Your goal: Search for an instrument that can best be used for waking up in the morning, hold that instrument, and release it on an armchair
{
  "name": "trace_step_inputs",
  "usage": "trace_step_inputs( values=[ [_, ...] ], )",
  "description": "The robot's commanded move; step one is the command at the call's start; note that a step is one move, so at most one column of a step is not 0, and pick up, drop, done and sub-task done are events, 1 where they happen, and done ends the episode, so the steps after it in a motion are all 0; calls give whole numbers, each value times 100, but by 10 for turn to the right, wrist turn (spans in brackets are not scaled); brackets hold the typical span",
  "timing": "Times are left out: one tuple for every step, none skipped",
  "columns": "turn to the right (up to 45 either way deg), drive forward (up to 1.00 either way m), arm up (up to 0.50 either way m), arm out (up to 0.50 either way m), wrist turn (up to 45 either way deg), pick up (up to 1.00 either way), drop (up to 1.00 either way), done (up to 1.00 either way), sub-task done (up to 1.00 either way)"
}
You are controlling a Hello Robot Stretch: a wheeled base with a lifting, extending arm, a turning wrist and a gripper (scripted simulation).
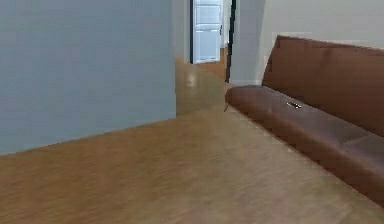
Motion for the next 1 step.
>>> trace_step_inputs(
  values=[
    [0, 100, 0, 0, 0, 0, 0, 0, 0]
  ],
)
